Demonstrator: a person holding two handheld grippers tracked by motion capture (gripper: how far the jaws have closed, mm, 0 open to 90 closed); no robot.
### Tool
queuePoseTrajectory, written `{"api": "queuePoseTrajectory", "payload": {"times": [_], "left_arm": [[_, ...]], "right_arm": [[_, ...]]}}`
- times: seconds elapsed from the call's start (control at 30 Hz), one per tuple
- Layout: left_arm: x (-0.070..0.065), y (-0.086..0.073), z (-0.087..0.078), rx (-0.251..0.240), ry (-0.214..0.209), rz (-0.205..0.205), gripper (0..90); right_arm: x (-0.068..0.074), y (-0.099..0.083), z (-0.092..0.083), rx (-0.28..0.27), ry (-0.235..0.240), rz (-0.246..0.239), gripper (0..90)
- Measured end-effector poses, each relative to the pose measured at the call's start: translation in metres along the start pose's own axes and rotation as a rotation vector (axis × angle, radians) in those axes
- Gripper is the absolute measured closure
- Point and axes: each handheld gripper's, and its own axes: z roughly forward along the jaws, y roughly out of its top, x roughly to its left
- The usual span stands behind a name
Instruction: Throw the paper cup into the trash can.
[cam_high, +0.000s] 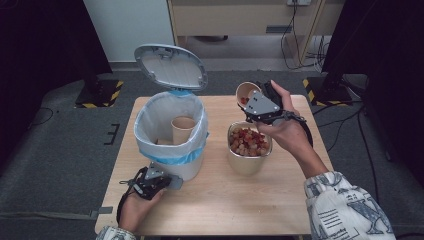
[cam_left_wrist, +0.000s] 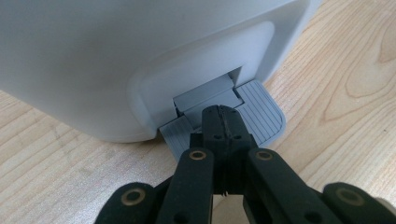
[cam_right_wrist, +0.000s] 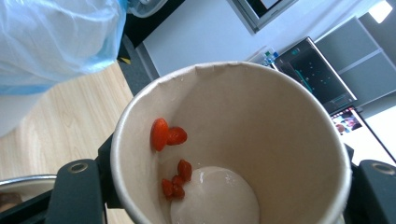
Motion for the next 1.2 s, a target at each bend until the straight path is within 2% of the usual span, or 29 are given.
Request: {"api": "queuePoseTrajectory", "payload": {"times": [0.27,0.47,0.8,1.2], "left_arm": [[0.000,0.000,0.000,0.000,-0.002,-0.001,89.8],[0.000,0.000,0.000,-0.004,0.000,-0.004,89.8],[0.000,0.000,0.000,-0.004,0.000,-0.004,89.8],[0.000,0.000,0.000,-0.004,0.001,-0.004,89.8]], "right_arm": [[0.002,0.004,0.002,-0.015,0.025,0.035,28.1],[0.005,0.010,0.002,-0.033,0.063,0.063,28.2],[0.002,0.013,0.004,-0.049,0.114,0.153,28.3],[0.000,0.018,0.006,-0.069,0.165,0.226,28.3]]}}
